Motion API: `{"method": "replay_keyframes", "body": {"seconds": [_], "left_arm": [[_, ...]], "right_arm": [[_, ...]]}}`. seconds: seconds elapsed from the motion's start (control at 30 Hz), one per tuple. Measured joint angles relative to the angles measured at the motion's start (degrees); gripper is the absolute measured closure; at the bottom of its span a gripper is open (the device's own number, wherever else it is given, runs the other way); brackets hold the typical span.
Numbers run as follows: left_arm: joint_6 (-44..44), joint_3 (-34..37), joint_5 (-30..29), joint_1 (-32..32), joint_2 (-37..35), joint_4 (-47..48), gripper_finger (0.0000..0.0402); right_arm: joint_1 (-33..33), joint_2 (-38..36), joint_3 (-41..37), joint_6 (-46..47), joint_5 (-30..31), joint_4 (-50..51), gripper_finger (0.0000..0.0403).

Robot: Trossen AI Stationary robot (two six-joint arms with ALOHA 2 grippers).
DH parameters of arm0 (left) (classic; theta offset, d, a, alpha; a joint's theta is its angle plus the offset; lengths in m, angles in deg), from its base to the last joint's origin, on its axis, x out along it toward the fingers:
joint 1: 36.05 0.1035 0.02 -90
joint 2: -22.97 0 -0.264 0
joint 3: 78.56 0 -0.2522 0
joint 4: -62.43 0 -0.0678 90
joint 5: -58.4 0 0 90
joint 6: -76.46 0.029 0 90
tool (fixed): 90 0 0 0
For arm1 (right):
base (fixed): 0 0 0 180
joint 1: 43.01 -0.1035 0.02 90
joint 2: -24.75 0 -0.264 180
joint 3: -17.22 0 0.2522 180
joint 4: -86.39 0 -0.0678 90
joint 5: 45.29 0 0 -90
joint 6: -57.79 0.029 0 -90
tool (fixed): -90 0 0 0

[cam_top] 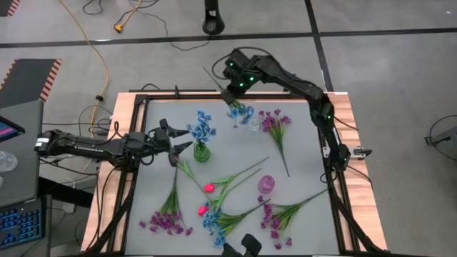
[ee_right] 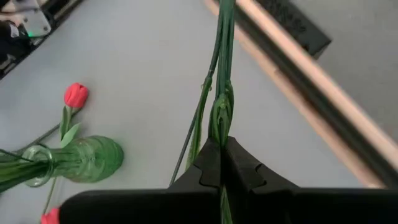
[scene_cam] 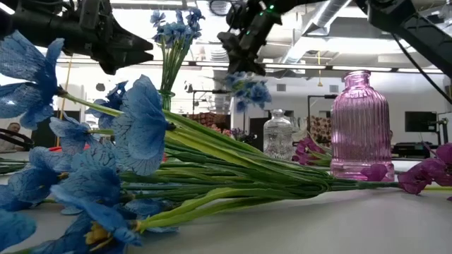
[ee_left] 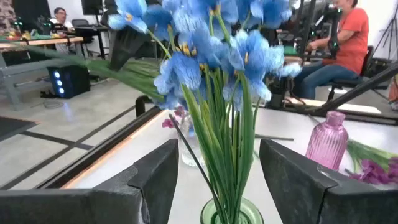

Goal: Sort flowers into vase by color
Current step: Put the top blue flowers into the green flower vase

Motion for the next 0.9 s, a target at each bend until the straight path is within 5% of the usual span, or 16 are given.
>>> {"method": "replay_keyframes", "body": {"seconds": [0.47,0.9], "left_arm": [[-0.08,-0.02,1.68,-0.01,-7.27,0.3,0.0189],[-7.88,-0.02,6.12,0.0,-10.17,-0.14,0.0189]], "right_arm": [[-1.56,-10.77,0.0,-9.84,3.19,-0.28,0.0373],[-11.35,-16.79,0.0,-33.44,9.4,-0.26,0.0374]]}}
